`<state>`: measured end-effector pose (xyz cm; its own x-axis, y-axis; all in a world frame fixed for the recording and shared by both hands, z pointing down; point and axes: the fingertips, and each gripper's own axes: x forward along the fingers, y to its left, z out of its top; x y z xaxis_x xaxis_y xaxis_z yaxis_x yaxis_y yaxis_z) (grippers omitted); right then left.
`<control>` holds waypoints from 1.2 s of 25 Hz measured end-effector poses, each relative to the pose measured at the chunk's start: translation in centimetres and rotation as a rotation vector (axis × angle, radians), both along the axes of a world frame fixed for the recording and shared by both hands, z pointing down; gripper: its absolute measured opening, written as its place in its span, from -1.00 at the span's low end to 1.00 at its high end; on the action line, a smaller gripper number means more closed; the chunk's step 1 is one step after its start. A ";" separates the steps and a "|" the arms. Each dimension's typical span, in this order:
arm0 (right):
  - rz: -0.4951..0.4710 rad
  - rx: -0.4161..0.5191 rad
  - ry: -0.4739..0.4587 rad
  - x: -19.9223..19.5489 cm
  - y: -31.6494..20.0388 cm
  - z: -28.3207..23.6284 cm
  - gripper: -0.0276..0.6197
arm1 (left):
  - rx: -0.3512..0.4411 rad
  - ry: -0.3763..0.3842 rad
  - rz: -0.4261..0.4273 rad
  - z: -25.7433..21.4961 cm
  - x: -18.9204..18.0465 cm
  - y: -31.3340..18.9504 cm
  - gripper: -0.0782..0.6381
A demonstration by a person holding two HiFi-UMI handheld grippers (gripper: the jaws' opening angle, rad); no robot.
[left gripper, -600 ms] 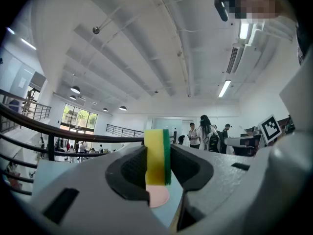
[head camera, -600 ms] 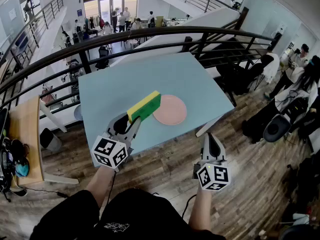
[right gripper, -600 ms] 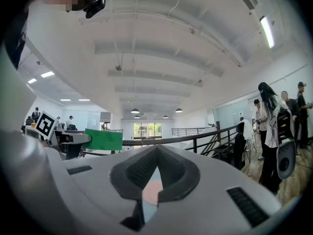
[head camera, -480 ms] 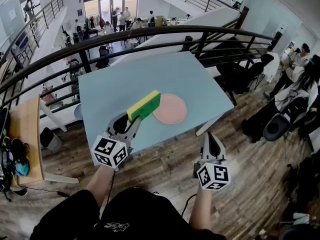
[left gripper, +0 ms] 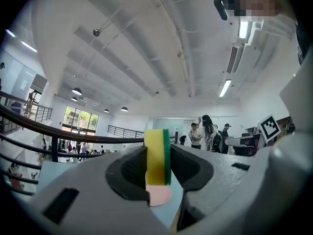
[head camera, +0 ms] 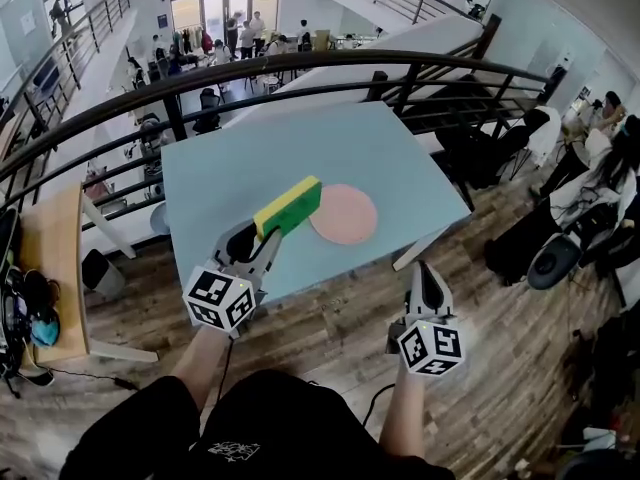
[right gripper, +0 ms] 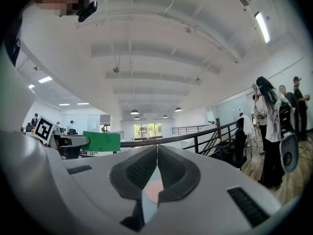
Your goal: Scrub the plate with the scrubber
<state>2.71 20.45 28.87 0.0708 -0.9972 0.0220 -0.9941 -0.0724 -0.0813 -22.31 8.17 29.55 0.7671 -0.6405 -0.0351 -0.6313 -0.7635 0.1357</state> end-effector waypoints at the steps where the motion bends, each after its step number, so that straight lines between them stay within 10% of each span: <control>1: -0.002 -0.002 -0.004 -0.3 -0.1 0.0 -0.89 | -0.002 0.001 -0.002 0.0 -0.4 -0.1 -0.41; 19: -0.011 -0.036 -0.015 -8.2 -0.7 2.4 -0.89 | -0.037 -0.021 -0.005 3.0 -7.7 -0.4 -0.41; 30: -0.053 -0.061 -0.035 -5.4 -6.2 4.3 -0.89 | -0.070 -0.044 -0.034 4.8 -5.4 -4.3 -0.41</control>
<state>-2.66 14.23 33.18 0.0160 -0.9963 0.0843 -0.9932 -0.0256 -0.1135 -27.70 3.83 34.34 0.7444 -0.6662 0.0442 -0.6636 -0.7309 0.1595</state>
